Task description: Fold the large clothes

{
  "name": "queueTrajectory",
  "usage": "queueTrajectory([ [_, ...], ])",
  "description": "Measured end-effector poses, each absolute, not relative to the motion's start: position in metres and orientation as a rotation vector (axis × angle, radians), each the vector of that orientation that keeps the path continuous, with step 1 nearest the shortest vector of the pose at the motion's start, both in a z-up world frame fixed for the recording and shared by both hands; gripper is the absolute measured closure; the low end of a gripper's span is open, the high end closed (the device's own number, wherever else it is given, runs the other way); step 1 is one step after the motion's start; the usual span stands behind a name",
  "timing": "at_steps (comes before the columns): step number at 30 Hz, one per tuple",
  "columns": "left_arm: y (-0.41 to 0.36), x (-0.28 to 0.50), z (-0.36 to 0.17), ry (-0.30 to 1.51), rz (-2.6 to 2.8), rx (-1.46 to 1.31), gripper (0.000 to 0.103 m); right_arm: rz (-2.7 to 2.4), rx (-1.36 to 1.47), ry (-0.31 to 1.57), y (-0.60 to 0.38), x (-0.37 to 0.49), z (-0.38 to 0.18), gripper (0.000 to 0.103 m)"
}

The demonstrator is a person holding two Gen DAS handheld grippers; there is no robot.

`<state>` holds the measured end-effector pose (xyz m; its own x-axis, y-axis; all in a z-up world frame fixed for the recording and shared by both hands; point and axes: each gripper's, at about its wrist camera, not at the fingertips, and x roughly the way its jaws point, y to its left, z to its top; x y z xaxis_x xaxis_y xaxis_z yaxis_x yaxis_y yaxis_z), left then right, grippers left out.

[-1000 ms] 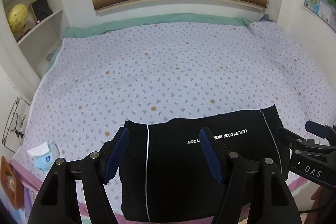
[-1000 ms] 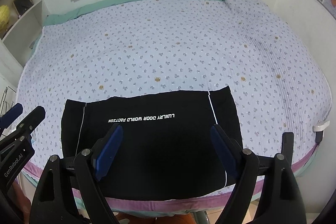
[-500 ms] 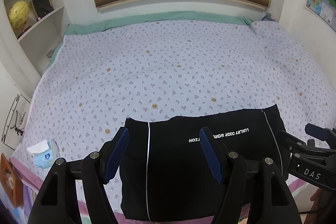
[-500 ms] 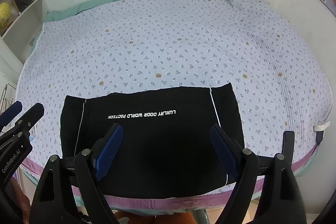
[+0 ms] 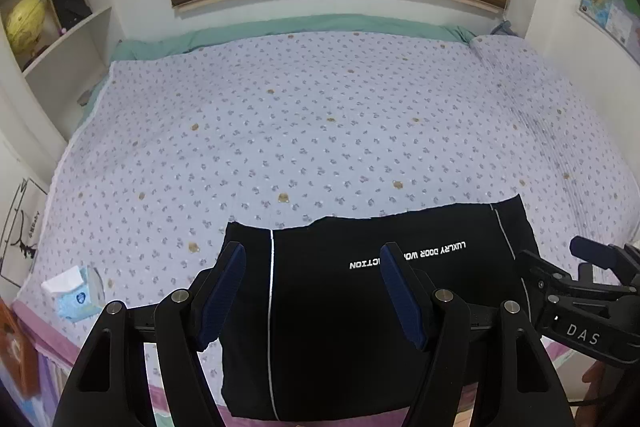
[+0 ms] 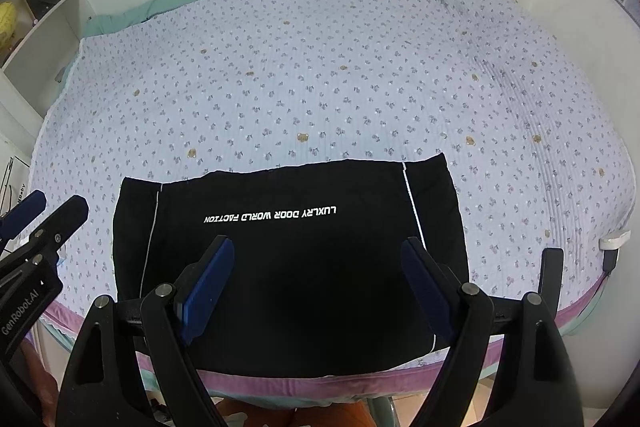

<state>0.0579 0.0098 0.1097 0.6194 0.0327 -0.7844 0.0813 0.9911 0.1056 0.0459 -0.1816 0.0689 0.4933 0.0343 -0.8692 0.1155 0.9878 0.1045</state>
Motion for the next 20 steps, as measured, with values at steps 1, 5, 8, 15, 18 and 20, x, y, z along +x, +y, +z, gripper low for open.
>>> queueTrajectory([
  [1,0.010,0.059,0.109,0.902,-0.026,0.136,0.032,-0.048,0.157,1.057,-0.182,0.047,0.069,0.016],
  [5,0.012,0.062,0.108,0.911,-0.032,0.126,0.032,-0.053,0.153,1.054,-0.182,0.049,0.069,0.016],
  [8,0.013,0.063,0.109,0.911,-0.041,0.110,0.032,-0.058,0.164,1.046,-0.184,0.052,0.071,0.016],
  [15,0.015,0.072,0.109,0.879,-0.020,0.128,0.032,-0.062,0.162,1.050,-0.186,0.057,0.072,0.016],
  [18,0.018,0.072,0.112,0.830,0.025,0.143,0.032,-0.061,0.159,1.052,-0.186,0.059,0.071,0.016],
  [20,0.021,0.076,0.112,0.845,0.010,0.134,0.032,-0.065,0.156,1.053,-0.186,0.060,0.070,0.016],
])
